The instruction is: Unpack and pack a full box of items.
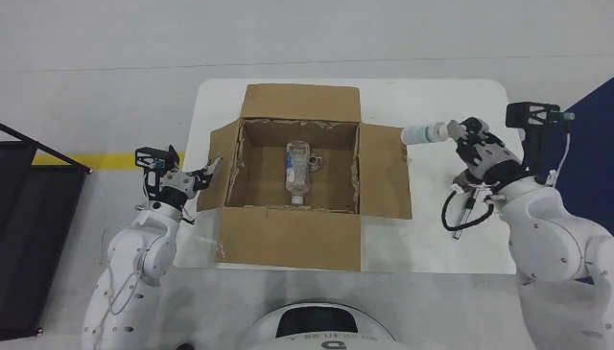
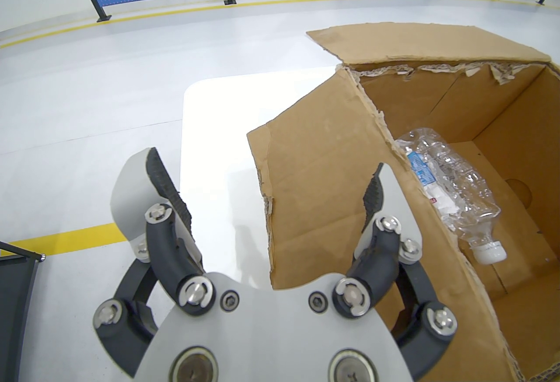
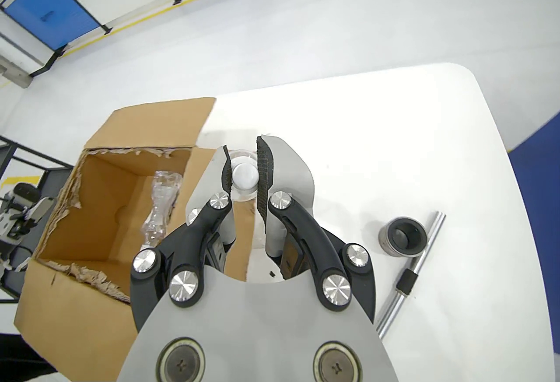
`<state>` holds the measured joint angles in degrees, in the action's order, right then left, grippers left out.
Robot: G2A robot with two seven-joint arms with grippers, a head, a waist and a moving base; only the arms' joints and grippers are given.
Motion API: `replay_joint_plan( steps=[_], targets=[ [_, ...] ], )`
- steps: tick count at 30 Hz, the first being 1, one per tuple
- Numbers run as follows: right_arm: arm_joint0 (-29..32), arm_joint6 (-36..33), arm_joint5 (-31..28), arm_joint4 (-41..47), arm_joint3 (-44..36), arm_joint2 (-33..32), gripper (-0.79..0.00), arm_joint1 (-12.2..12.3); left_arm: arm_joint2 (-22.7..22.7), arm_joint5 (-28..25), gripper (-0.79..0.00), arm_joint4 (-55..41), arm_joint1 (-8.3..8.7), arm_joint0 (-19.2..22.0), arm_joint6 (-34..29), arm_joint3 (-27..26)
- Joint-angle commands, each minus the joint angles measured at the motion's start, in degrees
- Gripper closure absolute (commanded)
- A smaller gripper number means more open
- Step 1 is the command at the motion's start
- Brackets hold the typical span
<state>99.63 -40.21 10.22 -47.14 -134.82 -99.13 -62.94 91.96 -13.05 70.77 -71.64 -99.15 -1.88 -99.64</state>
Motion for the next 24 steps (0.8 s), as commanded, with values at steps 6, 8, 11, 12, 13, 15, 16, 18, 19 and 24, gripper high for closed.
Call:
replay_joint_plan(
  steps=[6,8,11,12,13,15,16,18,19,24],
  targets=[
    [-7.14,-2.90,-5.03,-7.86,0.17,12.55,0.000,0.09,0.00,0.00,-0.785,0.00,0.00,0.00,0.00,0.00],
    [-8.62,-4.18,-5.26,-10.70,0.17,17.06,0.000,-0.03,0.00,0.00,-0.785,0.00,0.00,0.00,0.00,0.00],
    [-10.02,-5.71,-4.85,-15.65,0.17,23.32,0.000,-0.30,0.00,0.00,-0.785,0.00,0.00,0.00,0.00,0.00],
    [-10.35,-6.10,-4.66,-17.32,0.17,25.17,0.000,-0.40,0.00,0.00,-0.785,0.00,0.00,0.00,0.00,0.00],
    [-10.52,-6.45,-4.65,-18.33,0.17,26.36,0.000,-0.46,0.00,0.00,-0.785,0.00,0.00,0.00,0.00,0.00],
    [-10.95,-7.56,-4.64,-21.24,0.17,29.43,0.000,-0.62,0.00,0.00,-0.785,0.00,0.00,0.00,0.00,0.00],
    [-11.07,-8.25,-4.75,-22.26,0.17,30.76,0.000,-0.70,0.00,0.00,-0.785,0.00,0.00,0.00,0.00,0.00],
    [-11.41,-9.78,-5.22,-24.39,0.17,32.89,0.000,-0.82,0.00,0.00,-0.785,0.00,0.00,0.00,0.00,0.00],
    [-11.45,-10.67,-5.78,-25.54,0.27,34.03,0.000,-0.85,0.00,0.00,-0.785,0.00,0.00,0.00,0.00,0.00],
    [-12.74,-12.17,-8.73,-37.31,4.34,41.49,-0.145,-1.21,0.00,0.00,-0.785,0.00,0.00,0.00,0.00,0.00]
  ],
)
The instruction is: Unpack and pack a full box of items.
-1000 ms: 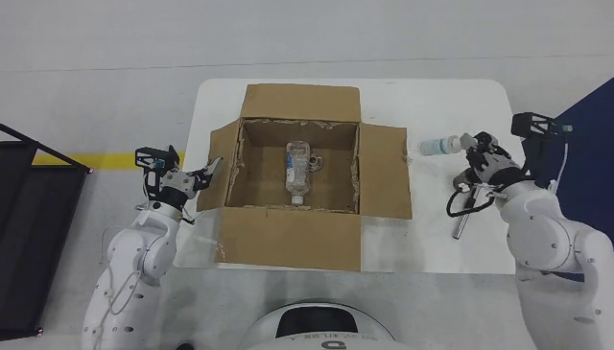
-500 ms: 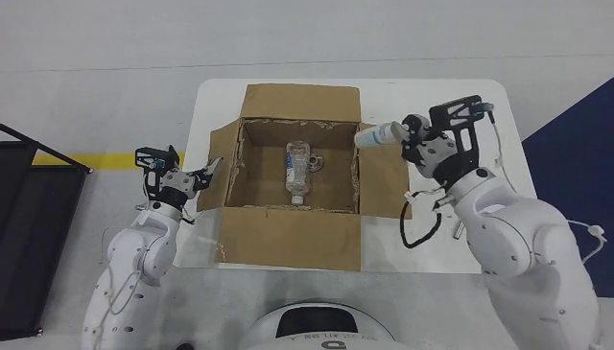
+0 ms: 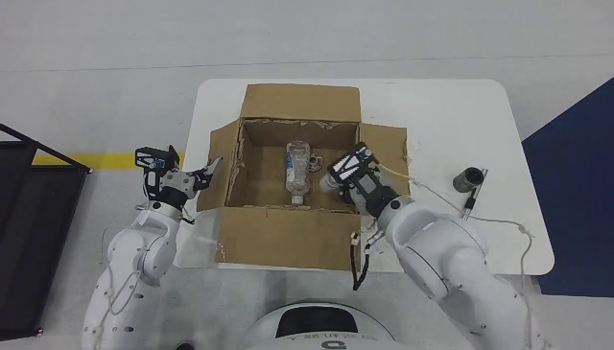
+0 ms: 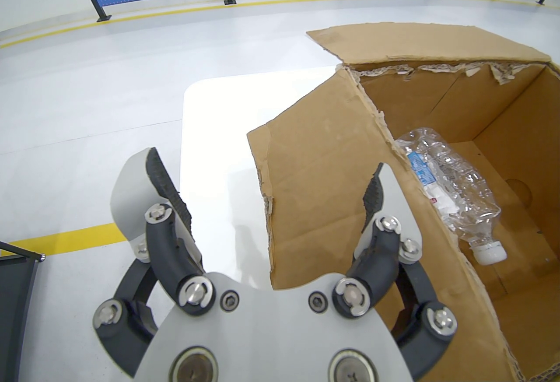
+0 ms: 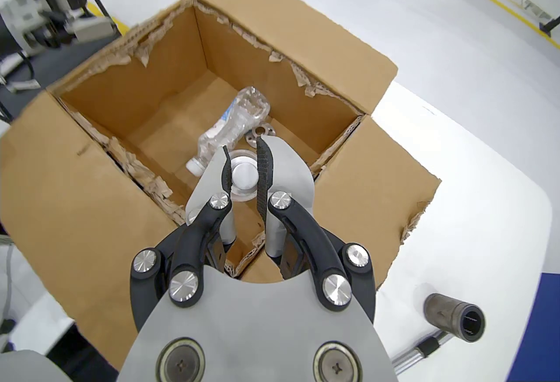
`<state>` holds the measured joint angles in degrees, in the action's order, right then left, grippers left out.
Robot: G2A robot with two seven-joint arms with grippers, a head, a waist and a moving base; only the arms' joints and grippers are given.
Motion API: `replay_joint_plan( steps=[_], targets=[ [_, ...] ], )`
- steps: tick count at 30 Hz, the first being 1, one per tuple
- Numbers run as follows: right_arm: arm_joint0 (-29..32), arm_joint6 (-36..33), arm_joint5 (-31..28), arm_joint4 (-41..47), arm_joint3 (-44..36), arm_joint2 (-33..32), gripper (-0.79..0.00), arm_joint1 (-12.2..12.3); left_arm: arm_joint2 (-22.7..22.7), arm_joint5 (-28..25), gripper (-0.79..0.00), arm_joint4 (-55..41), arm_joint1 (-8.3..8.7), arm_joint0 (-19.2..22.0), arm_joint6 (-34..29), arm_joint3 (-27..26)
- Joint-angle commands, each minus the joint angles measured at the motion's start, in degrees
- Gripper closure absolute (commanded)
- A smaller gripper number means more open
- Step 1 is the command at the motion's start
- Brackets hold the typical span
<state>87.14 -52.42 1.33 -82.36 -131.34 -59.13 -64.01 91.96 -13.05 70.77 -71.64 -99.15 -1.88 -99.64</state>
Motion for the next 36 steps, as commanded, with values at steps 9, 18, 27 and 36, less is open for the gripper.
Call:
replay_joint_plan(
  steps=[9,18,27,36],
  targets=[
    [-2.87,-2.02,1.27,-4.60,1.51,4.94,-0.785,-1.36,0.00,0.00,-0.785,0.00,0.00,0.00,0.00,0.00],
    [3.46,5.11,3.83,9.27,-3.30,-13.73,-0.785,-0.49,0.00,0.00,-0.785,0.00,0.00,0.00,0.00,0.00],
    [18.95,13.45,2.56,28.46,1.27,-43.33,-0.785,0.06,0.00,0.00,-0.785,0.00,0.00,0.00,0.00,0.00],
    [24.40,8.71,1.27,32.76,10.02,-54.52,-0.785,0.18,0.00,0.00,-0.785,0.00,0.00,0.00,0.00,0.00]
  ],
)
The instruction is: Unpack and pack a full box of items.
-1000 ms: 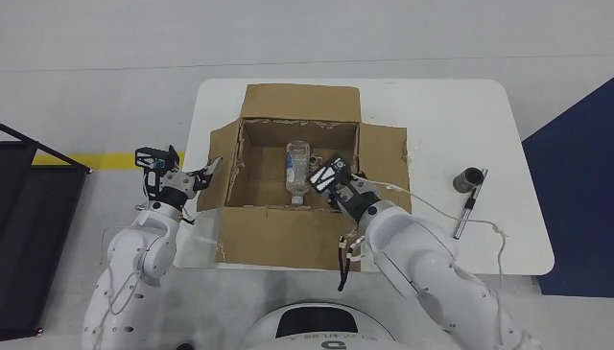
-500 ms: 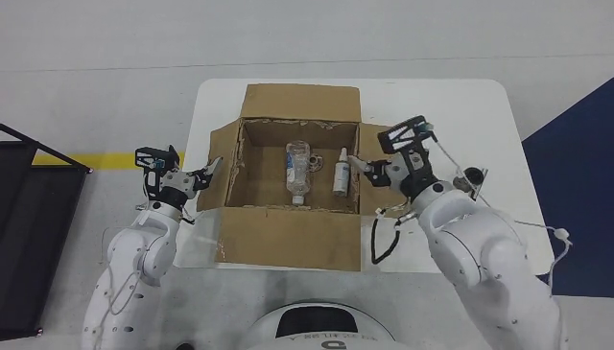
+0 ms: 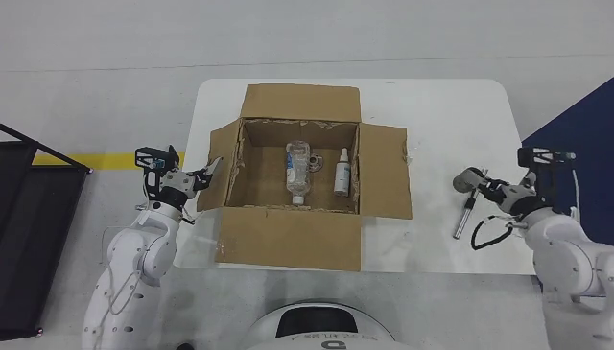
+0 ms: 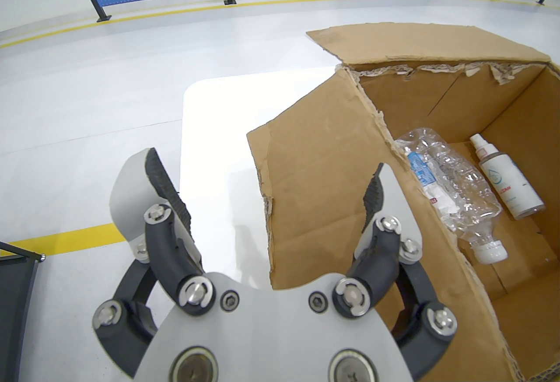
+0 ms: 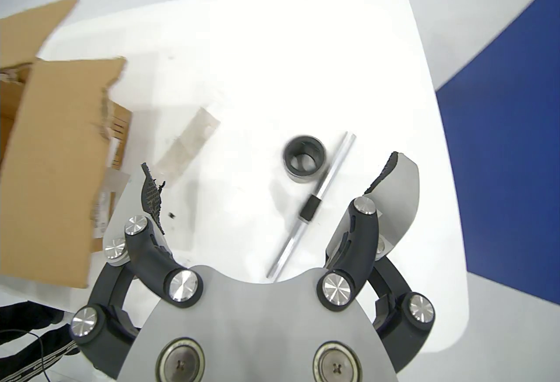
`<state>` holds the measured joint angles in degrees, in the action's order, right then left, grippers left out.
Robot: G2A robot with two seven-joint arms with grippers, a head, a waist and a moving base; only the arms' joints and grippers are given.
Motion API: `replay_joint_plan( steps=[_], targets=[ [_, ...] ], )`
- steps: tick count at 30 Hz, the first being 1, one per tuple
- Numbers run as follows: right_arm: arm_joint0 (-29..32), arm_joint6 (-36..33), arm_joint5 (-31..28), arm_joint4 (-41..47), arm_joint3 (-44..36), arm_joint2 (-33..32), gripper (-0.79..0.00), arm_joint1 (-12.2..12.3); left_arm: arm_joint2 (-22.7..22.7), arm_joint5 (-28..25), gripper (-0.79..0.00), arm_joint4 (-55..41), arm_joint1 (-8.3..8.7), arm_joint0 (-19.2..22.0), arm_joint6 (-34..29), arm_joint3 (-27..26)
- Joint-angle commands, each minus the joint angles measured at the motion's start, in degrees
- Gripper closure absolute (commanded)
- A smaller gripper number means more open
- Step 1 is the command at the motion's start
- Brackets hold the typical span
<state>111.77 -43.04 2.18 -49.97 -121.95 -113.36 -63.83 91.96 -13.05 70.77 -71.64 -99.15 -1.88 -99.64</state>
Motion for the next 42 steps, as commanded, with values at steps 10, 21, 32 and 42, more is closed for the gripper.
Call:
replay_joint_plan(
  steps=[10,21,32,42],
  targets=[
    [-11.61,-13.27,2.88,-4.08,12.74,4.16,-0.705,0.95,0.00,0.00,-0.785,0.00,0.00,0.00,0.00,0.00],
    [-21.12,-19.66,4.70,-6.69,21.41,7.73,-0.388,1.58,0.00,0.00,-0.785,0.00,0.00,0.00,0.00,0.00],
    [-24.79,-22.05,9.43,-12.22,23.36,12.27,-0.348,1.58,0.00,0.00,-0.785,0.00,0.00,0.00,0.00,0.00],
    [-28.32,-25.06,11.01,-15.87,25.00,16.74,0.000,1.41,0.00,0.00,-0.785,0.00,0.00,0.00,0.00,0.00]
  ],
)
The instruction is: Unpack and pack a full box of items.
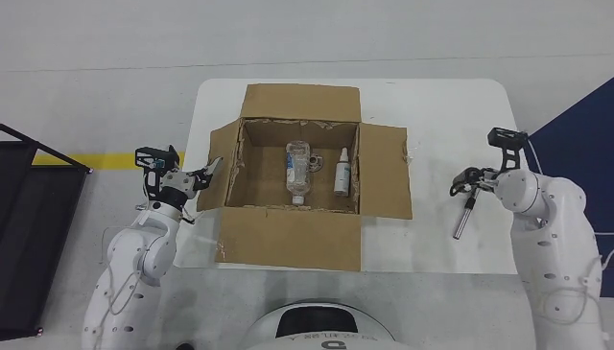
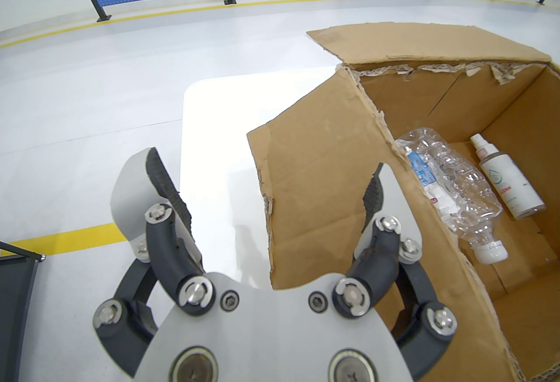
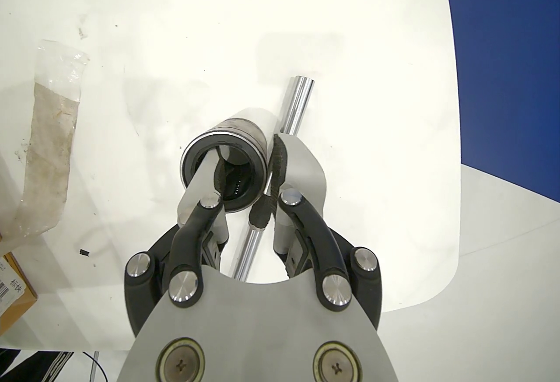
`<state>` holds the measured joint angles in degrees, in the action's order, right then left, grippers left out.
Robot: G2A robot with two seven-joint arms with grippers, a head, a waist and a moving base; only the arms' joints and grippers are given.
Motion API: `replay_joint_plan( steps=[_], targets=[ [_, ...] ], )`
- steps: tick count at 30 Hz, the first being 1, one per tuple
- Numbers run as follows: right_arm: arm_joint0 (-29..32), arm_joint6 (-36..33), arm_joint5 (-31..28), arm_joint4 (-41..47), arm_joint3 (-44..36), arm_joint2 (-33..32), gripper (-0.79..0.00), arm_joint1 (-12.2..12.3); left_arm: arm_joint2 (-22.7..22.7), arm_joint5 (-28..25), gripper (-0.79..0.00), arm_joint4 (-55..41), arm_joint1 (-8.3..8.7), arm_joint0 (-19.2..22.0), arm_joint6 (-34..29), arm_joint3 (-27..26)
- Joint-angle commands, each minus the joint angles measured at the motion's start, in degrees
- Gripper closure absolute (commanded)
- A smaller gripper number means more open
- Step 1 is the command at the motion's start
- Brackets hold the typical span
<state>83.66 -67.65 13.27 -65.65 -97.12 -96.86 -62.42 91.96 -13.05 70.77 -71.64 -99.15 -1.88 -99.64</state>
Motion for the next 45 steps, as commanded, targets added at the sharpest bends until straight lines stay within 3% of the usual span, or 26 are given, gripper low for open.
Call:
replay_joint_plan(
  steps=[1,10,19,24,34,45],
  targets=[
    [-0.52,-1.12,-0.24,-0.32,0.45,0.56,0.000,0.00,0.00,0.00,-0.785,0.00,0.00,0.00,0.00,0.00],
    [-0.14,-1.45,-1.15,2.20,-2.33,-1.04,0.000,0.03,0.00,0.00,-0.785,0.00,0.00,0.00,0.00,0.00],
    [8.78,6.27,-5.56,15.93,-18.27,-8.62,0.000,-0.33,0.00,0.00,-0.785,0.00,0.00,0.00,0.00,0.00],
    [11.77,10.56,-10.64,22.48,-26.68,-9.47,0.000,-0.55,0.00,0.00,-0.785,0.00,0.00,0.00,0.00,0.00],
    [5.89,7.90,-16.13,20.91,-35.70,3.38,0.000,-0.20,-0.06,0.02,-0.785,0.00,0.00,0.00,-0.01,0.03],
    [-3.04,2.63,-14.62,9.15,-33.64,22.47,0.000,-0.66,-5.07,-1.66,-0.785,5.40,-0.01,0.33,-0.01,0.68]
  ],
)
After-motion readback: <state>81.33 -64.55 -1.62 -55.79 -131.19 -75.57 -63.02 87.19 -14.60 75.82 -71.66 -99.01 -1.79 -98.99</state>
